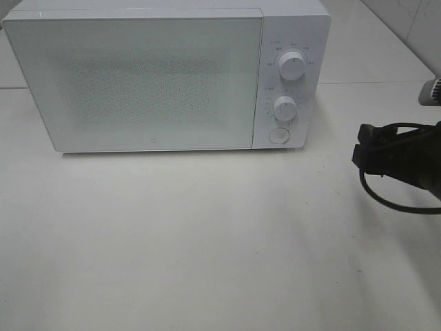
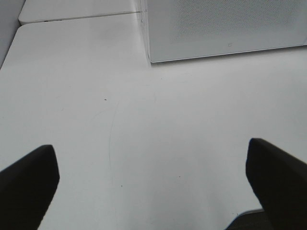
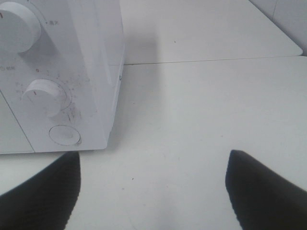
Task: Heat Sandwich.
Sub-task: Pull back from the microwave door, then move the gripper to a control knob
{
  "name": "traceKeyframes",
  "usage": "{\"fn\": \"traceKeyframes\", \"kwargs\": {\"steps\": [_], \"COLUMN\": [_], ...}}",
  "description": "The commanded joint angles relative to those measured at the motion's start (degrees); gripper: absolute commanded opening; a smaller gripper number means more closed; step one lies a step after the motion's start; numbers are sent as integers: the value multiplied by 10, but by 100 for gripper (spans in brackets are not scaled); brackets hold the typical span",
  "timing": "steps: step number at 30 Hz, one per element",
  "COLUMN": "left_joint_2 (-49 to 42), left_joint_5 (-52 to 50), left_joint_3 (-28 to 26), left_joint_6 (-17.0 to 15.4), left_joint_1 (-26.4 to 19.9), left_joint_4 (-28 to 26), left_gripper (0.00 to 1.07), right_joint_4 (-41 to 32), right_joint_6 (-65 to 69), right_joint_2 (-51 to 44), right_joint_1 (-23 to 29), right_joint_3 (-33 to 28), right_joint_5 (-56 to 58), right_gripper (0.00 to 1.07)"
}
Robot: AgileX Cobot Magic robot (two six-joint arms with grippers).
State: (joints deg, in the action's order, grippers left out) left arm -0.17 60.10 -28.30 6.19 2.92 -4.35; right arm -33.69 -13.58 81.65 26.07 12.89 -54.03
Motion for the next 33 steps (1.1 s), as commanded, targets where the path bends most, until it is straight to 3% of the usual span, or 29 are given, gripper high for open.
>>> {"fn": "traceKeyframes", "kwargs": {"steps": [1, 11, 24, 33], "left_joint_2": [-13, -13, -13, -13], "left_joint_5": [-7, -7, -7, -7], "left_joint_3": [1, 1, 1, 1], "left_joint_6": [-5, -5, -5, -5], "left_joint_1": [-2, -2, -2, -2], "left_joint_4": [-6, -6, -6, -4], "left_gripper": [100, 100, 100, 100], "right_joint_4": [-50, -168, -181, -136], "right_joint_6": [-18, -45, -44, -27], "right_joint_2": [25, 109, 178, 221], "right_joint_1": [40, 150, 194, 194], "right_joint_3": [10, 73, 136, 175], "right_joint_5": [-28, -113, -179, -202], "right_gripper": [80, 79, 78, 77]}}
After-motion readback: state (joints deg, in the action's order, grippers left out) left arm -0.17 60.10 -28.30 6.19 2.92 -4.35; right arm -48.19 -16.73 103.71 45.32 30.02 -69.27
